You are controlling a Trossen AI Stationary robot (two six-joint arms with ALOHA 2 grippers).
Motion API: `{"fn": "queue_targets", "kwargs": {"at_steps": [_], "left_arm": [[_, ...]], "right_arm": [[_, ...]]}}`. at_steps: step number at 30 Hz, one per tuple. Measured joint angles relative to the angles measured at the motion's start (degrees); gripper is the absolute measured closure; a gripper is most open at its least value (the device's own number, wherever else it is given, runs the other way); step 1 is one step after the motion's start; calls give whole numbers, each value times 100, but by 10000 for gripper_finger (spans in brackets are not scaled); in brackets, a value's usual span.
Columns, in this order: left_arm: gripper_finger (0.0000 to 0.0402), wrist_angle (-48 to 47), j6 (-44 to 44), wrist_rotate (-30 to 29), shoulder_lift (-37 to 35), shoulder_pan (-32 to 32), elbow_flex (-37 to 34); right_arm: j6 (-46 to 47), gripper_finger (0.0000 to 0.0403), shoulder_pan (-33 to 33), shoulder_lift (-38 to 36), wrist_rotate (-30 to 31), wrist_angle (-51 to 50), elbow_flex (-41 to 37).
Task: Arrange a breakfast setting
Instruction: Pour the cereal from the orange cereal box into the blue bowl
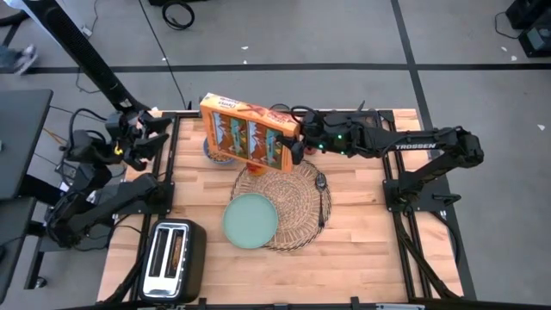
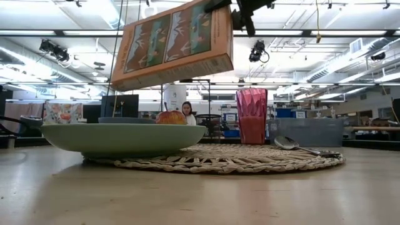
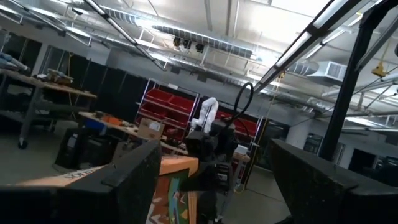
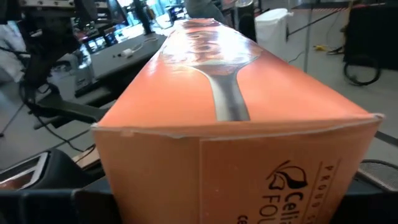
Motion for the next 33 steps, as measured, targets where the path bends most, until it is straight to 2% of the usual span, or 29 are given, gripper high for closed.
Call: {"fn": "queue_targets", "kwargs": {"at_steps": [8,18,22,33], "left_arm": [[100,-30,14,-2,0,0,66],[100,-31,-179,-56,0,-2,66],[100,-34,-313,-142,1,-2,66],[100,-489,-417,-453,244,-2,70]], "right_arm": [[-13,157,124,-281,258,207,-411],[-65,157,229,-327,524,1839,-1593],[-157,157,301,-327,839,2722,-2132],[-703,157,340,-312,843,5020,-3482]]}}
